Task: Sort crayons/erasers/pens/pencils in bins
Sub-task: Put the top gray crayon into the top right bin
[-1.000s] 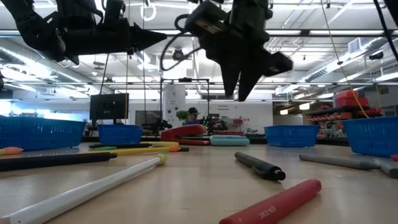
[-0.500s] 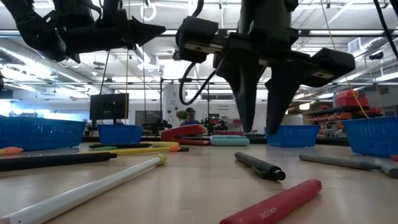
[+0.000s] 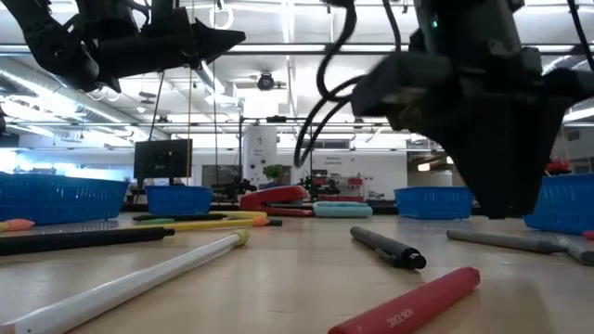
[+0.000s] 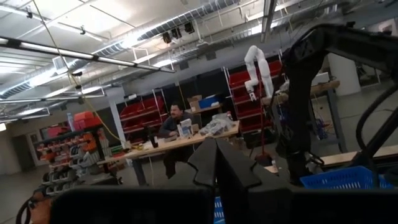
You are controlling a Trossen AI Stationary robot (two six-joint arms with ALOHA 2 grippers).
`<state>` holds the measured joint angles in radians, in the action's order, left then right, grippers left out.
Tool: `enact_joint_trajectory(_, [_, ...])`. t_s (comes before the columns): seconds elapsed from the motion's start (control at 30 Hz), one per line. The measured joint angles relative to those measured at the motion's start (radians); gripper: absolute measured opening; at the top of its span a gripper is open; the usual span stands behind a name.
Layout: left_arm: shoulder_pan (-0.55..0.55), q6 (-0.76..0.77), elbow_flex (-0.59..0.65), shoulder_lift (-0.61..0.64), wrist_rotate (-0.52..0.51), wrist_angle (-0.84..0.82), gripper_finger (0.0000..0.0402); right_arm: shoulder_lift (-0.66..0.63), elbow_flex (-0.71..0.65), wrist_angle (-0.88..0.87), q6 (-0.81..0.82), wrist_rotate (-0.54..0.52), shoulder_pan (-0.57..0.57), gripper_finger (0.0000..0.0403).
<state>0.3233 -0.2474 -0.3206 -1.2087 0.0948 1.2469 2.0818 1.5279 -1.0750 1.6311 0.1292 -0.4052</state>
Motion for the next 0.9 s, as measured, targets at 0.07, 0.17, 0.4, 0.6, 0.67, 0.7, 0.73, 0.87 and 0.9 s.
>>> enact_joint_trajectory(0.07, [0.0, 0.0, 0.0, 0.0, 0.0, 0.0, 0.0014, 0.0, -0.023, 0.032, -0.033, -0.001, 0.006, 0.0116])
enact_joint_trajectory(0.17, [0.0, 0.001, 0.0, 0.0, 0.0, 0.0, 0.0021, 0.0, -0.053, 0.03, -0.07, -0.001, 0.017, 0.0116])
enact_joint_trajectory(0.4, [0.0, 0.012, 0.0, 0.0, 0.0, -0.013, 0.0018, 0.0, -0.094, 0.043, -0.14, 0.023, 0.026, 0.0116])
enact_joint_trajectory(0.6, [0.0, 0.02, 0.0, 0.0, 0.0, -0.046, 0.0015, -0.01, -0.144, 0.13, -0.14, 0.027, 0.026, 0.0115])
enact_joint_trajectory(0.67, [0.0, 0.019, 0.0, 0.0, 0.0, -0.052, 0.0019, -0.01, -0.152, 0.146, -0.13, 0.029, 0.026, 0.0115])
enact_joint_trajectory(0.7, [0.0, 0.02, 0.0, 0.0, 0.0, -0.054, 0.0022, -0.01, -0.155, 0.151, -0.121, 0.03, 0.026, 0.0115])
enact_joint_trajectory(0.73, [0.0, 0.02, 0.0, 0.0, 0.0, -0.055, 0.0023, -0.011, -0.158, 0.155, -0.115, 0.029, 0.026, 0.0115])
enact_joint_trajectory(0.87, [0.0, 0.027, 0.0, 0.0, 0.0, -0.055, 0.0026, -0.013, -0.161, 0.163, -0.098, 0.029, 0.026, 0.0112])
enact_joint_trajectory(0.9, [0.0, 0.027, 0.0, 0.0, 0.0, -0.055, 0.0025, -0.013, -0.161, 0.164, -0.091, 0.029, 0.026, 0.0108])
